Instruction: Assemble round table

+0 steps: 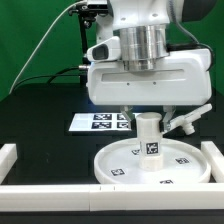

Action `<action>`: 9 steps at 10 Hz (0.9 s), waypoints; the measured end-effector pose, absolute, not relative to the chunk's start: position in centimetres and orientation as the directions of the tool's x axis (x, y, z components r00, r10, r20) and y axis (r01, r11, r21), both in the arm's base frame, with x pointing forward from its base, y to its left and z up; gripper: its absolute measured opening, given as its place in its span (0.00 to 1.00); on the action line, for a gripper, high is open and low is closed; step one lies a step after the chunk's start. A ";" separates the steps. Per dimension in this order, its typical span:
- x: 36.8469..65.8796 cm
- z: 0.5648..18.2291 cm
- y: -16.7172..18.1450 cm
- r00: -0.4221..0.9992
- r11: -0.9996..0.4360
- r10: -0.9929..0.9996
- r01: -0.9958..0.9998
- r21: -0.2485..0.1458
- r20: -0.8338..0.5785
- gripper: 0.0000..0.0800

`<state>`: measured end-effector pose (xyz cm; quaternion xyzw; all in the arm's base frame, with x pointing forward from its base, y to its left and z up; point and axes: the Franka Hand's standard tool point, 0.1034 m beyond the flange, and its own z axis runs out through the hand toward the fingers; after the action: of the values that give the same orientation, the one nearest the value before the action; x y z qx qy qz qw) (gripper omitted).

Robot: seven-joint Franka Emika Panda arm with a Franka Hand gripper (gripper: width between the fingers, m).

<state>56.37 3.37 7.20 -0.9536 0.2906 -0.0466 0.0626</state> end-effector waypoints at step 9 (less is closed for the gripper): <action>56.0 7.3 3.6 0.433 -0.414 -0.897 -0.893 -0.176 -0.088 0.51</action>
Offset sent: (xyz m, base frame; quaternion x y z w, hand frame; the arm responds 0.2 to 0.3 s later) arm 0.0193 0.0085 0.0085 0.0780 -0.0072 0.3443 0.9356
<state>56.02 3.60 7.26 -0.8406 0.5325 -0.0102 0.0982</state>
